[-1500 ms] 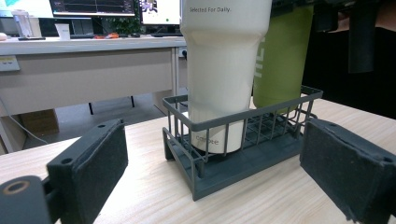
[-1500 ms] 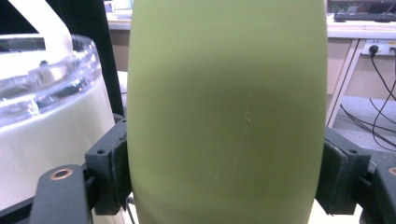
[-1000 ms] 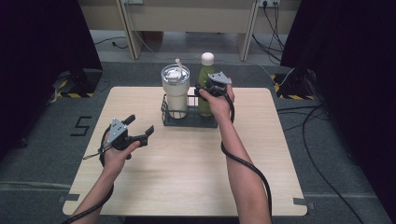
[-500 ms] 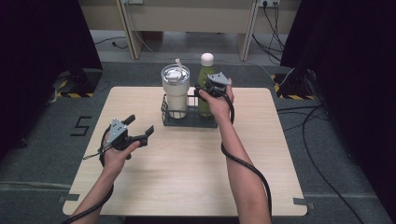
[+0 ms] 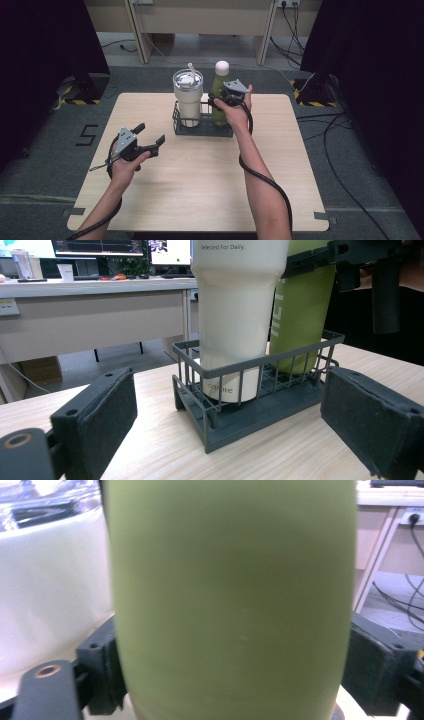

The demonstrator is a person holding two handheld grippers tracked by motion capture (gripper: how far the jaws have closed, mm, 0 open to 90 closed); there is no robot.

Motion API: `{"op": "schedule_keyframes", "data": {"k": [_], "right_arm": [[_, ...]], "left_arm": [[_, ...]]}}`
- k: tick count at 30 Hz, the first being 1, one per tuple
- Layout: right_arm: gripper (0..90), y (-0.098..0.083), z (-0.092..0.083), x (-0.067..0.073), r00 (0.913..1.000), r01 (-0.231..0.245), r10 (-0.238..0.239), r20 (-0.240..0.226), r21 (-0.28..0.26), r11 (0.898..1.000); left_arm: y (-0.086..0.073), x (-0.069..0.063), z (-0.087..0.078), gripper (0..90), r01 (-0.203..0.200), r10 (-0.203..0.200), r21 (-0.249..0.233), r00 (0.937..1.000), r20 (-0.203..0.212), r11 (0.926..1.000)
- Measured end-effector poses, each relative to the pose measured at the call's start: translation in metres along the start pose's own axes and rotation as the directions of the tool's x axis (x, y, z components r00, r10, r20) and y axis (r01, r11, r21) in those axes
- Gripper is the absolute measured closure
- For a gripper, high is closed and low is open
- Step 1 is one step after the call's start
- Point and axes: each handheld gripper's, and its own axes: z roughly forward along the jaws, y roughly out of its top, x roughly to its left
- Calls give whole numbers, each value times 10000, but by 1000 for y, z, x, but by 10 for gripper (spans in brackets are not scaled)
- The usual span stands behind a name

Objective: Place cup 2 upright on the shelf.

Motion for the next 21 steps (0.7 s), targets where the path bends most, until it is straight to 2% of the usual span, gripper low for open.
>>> {"op": "schedule_keyframes", "data": {"k": [11,21], "right_arm": [[88,-3,-6,0,9998,149,-148,-140,20,9999],[79,-3,-17,-1,9994,338,-337,-77,50,9994]], "left_arm": [[0,1,0,73,-21,21,4,10000,-22,10000],[0,1,0,73,-19,19,-3,10000,-61,10000]]}}
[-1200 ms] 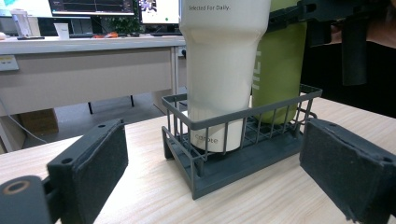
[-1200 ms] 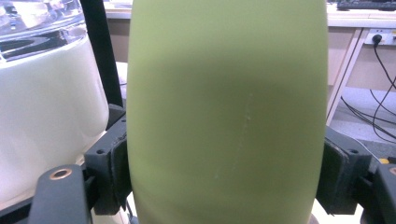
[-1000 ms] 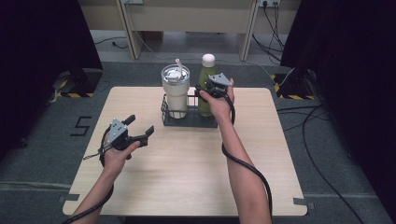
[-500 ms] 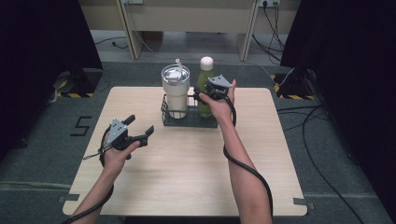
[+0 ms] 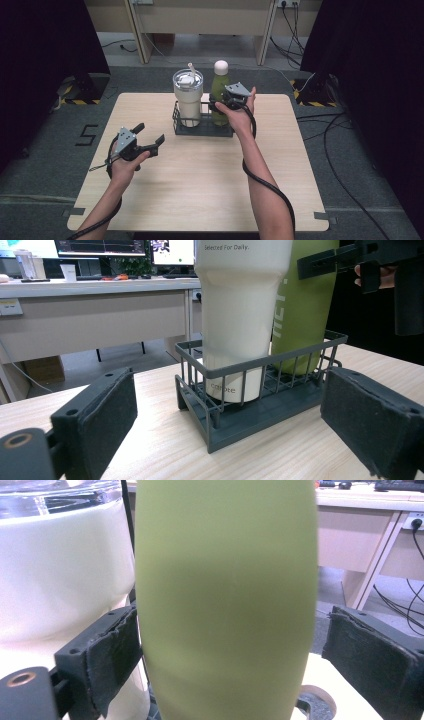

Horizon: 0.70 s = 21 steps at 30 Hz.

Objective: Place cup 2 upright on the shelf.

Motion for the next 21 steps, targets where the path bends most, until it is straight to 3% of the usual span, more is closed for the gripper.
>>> {"op": "schedule_keyframes", "data": {"k": [21], "right_arm": [[86,-4,-21,-4,9999,-99,99,-16,-21,9999]], "left_arm": [[1,1,-1,73,18,-19,-41,10000,-72,10000]]}}
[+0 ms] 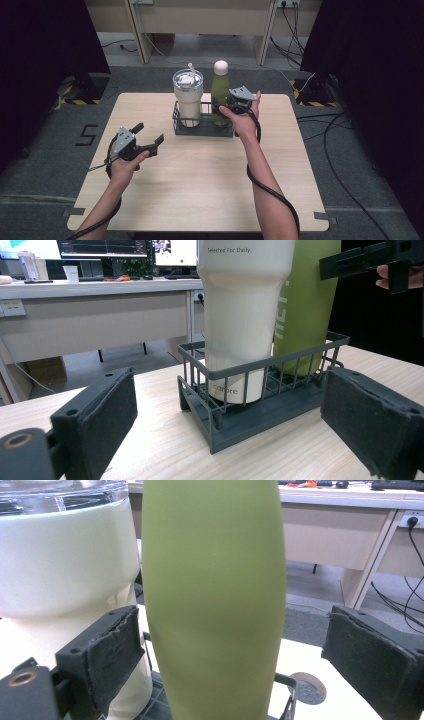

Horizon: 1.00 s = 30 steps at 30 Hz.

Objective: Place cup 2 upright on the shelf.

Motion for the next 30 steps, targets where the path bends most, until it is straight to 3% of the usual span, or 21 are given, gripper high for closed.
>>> {"op": "schedule_keyframes", "data": {"k": [14,30], "right_arm": [[99,-8,-23,-5,10000,-10,10,-40,-13,10000],[111,-25,-62,-23,10000,34,-34,60,11,10000]], "left_arm": [[1,1,-1,73,35,-36,-13,10000,-82,10000],[2,2,-1,73,-20,20,21,9998,-194,10000]]}}
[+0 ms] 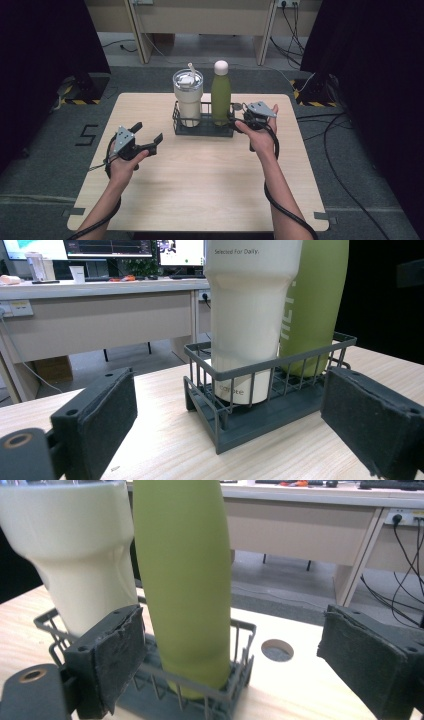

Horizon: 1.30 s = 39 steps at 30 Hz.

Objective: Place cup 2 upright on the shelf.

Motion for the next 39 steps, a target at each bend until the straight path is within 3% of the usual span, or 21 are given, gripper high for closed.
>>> {"op": "schedule_keyframes", "data": {"k": [22,39], "right_arm": [[126,-26,-49,-12,9994,-69,73,347,-130,9999],[134,-47,-78,-20,9981,-108,103,609,76,9999]], "left_arm": [[2,-3,-6,73,29,-29,-125,10000,38,9999],[2,-5,-6,74,17,-17,-97,10000,50,10000]]}}
